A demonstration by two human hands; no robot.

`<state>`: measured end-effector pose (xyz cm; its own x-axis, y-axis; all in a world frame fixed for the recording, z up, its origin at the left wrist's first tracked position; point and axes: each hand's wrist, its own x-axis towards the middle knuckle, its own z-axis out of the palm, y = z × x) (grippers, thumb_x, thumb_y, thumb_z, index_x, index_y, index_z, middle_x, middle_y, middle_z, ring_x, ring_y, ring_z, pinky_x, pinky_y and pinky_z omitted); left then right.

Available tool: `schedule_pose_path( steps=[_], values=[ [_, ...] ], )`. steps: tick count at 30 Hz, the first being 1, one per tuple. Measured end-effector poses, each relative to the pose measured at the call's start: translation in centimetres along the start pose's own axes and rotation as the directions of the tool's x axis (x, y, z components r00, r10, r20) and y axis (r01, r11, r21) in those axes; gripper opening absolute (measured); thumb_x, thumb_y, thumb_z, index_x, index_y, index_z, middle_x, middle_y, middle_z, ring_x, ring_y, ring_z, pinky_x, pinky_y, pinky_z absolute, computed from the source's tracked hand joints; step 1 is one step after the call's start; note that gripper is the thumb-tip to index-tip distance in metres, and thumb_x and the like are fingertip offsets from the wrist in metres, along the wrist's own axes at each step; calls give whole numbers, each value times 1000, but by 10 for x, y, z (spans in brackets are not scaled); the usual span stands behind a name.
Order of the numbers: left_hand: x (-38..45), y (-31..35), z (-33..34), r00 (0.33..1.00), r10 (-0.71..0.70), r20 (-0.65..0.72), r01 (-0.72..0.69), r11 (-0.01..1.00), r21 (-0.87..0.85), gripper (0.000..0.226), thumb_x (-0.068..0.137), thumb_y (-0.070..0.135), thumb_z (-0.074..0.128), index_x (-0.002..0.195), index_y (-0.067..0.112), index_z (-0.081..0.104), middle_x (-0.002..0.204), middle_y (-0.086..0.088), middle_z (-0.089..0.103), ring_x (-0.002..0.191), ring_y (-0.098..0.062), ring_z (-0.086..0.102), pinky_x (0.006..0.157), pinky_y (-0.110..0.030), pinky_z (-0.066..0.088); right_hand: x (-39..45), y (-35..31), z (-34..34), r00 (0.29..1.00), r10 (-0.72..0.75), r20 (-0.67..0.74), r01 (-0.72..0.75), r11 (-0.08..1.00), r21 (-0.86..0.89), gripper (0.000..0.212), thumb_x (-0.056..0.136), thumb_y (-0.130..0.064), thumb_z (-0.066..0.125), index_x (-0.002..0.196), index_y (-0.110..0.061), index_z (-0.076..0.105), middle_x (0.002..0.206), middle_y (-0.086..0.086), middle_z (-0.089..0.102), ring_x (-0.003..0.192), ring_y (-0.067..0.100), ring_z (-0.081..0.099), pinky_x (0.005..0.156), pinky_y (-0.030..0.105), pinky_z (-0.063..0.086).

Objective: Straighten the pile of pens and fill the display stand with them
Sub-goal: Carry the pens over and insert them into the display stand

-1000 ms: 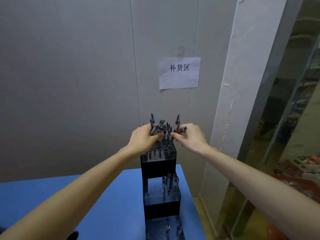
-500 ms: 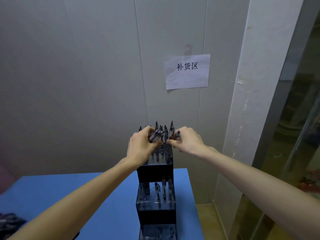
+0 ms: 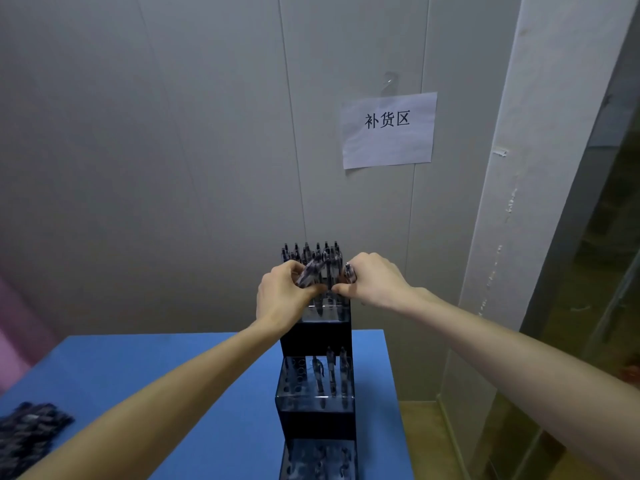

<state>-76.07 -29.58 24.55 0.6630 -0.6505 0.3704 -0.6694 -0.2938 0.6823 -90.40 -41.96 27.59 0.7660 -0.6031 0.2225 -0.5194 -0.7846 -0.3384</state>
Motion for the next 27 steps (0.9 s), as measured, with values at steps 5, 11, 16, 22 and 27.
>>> schedule_pose_path(
  steps=[5,11,16,22,27],
  values=[
    [-3,-4,7,999,4,49,-8,996,91,34,74,49,87,93,29,67,85,13,72,74,-9,67,67,-33,56,-4,-1,-1,1000,24,-13,-24,999,21,44,86,-48,76,77,-6,64,70,6,67,67,26,64,53,30,41],
    [-10,-8,12,999,32,10,-33,991,128,30,77,50,84,90,33,63,84,13,70,74,-10,65,64,-33,54,-11,-2,5,1000,9,-23,-8,1000,5,40,86,-44,77,66,-16,55,62,-2,58,61,22,57,51,28,37],
    [-13,-11,13,1000,19,24,-21,995,93,33,78,51,83,93,30,64,85,13,68,76,-10,64,64,-32,51,-16,3,12,997,72,-20,-71,996,62,41,86,-45,78,64,-16,57,55,-3,56,57,20,55,53,29,41],
    [-16,-14,-2,996,26,86,-22,999,-47,25,93,47,70,84,26,59,76,9,65,68,-10,57,59,-30,40,-21,8,5,991,62,118,-100,932,349,24,84,-29,80,93,-8,74,79,8,72,61,15,62,52,26,48],
    [-13,-9,-22,994,40,105,-33,997,-66,34,105,37,50,78,18,45,69,1,55,64,-18,46,58,-34,33,-28,7,-11,976,40,215,-169,759,629,12,89,-5,69,101,-4,69,96,13,77,66,12,60,53,24,44]
  ],
)
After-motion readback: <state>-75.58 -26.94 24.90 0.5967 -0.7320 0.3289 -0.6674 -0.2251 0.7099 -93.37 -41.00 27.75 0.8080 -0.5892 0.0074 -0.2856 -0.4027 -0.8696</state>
